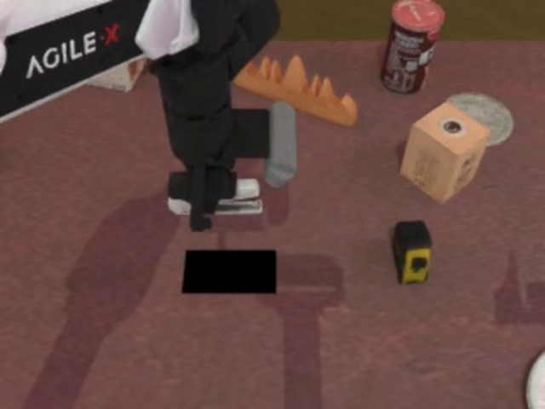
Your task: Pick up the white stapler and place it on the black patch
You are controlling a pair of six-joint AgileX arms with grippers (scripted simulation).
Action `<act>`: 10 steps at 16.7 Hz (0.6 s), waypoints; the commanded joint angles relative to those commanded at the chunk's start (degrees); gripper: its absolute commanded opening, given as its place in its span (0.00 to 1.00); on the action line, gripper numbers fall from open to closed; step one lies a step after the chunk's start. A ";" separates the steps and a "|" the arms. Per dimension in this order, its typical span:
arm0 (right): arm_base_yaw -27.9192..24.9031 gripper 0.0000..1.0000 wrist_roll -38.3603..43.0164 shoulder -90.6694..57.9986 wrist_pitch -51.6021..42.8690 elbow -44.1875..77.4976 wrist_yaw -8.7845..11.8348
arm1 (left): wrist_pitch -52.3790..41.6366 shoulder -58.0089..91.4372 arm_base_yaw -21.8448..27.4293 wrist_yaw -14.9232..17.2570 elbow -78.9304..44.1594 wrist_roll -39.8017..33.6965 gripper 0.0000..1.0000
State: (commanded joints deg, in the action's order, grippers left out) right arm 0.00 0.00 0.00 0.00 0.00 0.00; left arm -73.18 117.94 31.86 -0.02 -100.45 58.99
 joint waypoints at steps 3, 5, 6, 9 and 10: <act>0.00 1.00 0.00 0.00 0.00 0.00 0.00 | 0.35 -0.19 0.30 -0.03 0.27 0.18 0.00; 0.00 1.00 0.00 0.00 0.00 0.00 0.00 | 2.52 0.30 0.15 -0.03 1.87 -0.02 0.00; 0.00 1.00 0.00 0.00 0.00 0.00 0.00 | 4.51 0.78 0.07 -0.03 3.26 -0.14 0.00; 0.00 1.00 0.00 0.00 0.00 0.00 0.00 | 13.11 3.01 0.19 -0.01 8.72 -0.12 0.00; 0.00 1.00 0.00 0.00 0.00 0.00 0.00 | 15.76 3.84 0.27 0.01 10.59 -0.07 0.00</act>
State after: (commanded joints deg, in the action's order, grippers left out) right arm 0.00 0.00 0.00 0.00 0.00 0.00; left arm -57.42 121.78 32.13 -0.01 -89.86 58.92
